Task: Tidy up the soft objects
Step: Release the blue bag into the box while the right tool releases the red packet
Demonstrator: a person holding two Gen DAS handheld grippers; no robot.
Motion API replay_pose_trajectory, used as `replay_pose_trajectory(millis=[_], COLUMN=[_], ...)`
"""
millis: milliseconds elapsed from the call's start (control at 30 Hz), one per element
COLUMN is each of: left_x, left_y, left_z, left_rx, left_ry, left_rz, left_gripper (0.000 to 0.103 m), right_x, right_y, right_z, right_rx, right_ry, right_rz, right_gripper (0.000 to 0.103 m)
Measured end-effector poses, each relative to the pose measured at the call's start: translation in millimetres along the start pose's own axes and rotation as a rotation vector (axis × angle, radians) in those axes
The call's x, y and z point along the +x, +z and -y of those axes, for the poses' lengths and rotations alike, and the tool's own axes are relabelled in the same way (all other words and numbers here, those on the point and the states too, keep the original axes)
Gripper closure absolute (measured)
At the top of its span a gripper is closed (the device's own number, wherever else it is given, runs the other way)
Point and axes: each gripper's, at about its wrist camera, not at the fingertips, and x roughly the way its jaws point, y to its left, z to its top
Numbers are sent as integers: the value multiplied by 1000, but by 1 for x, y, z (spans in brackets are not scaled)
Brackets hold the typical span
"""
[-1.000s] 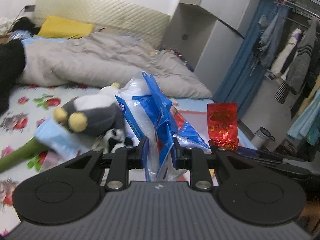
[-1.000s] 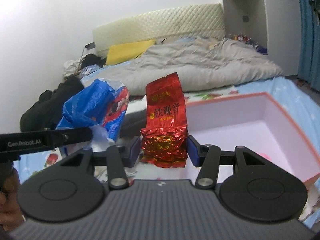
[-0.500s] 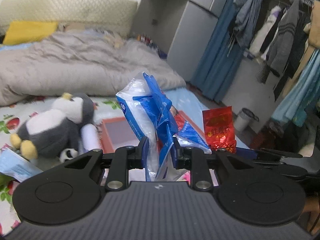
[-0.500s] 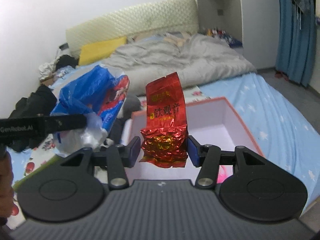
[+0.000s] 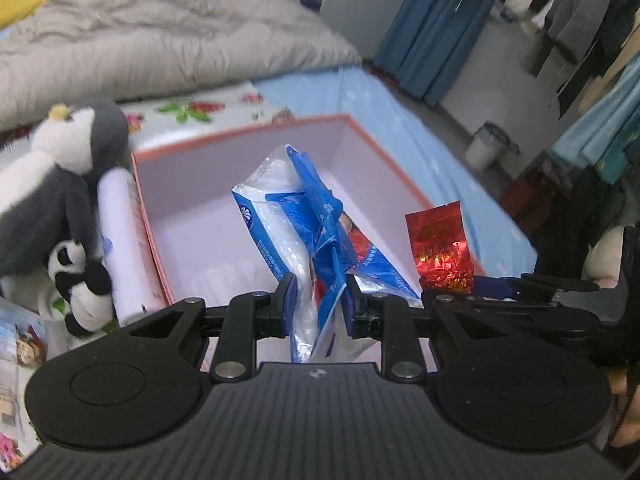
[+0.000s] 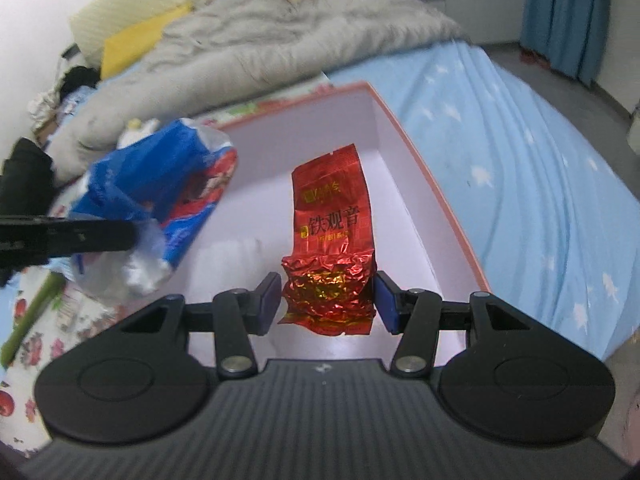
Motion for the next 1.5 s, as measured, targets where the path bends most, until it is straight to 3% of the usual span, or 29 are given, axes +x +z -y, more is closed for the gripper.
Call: replay_pose_trajectory(millis=[233,267,300,333,533,733,967,1500], left_x=[20,20,21,21,-3,-47,-90,-115], left_y=[-2,-2,-2,-2,-12,-27,-49,-88], left_z=[-3,-2,-3,-3,-1,3,11,12], left_rx=[-25,-29,-34,-40,-11,35,59,59], left_ry=[0,-4,-8,-8,26,78,61,57], left_rz=[-48,-49,-53,-58,14,139,236,286], left_gripper=[72,69,53,45,44,44,44,43], right_x=[31,34,35,37,30,0,-39,-56], right_y=[-16,-17,-18,-18,-13,-14,-25,-54], right_z=[16,18,18,18,15,6,-9,-30], right_rx=[2,6,8,5,-14,-25,-41,-39], right_ry=[-31,-28,-25,-23,-21,-8,17,49], right_rz=[-74,-78,-84,-86,-47,51,169,229], right_gripper=[49,48,47,45,41,41,41,41])
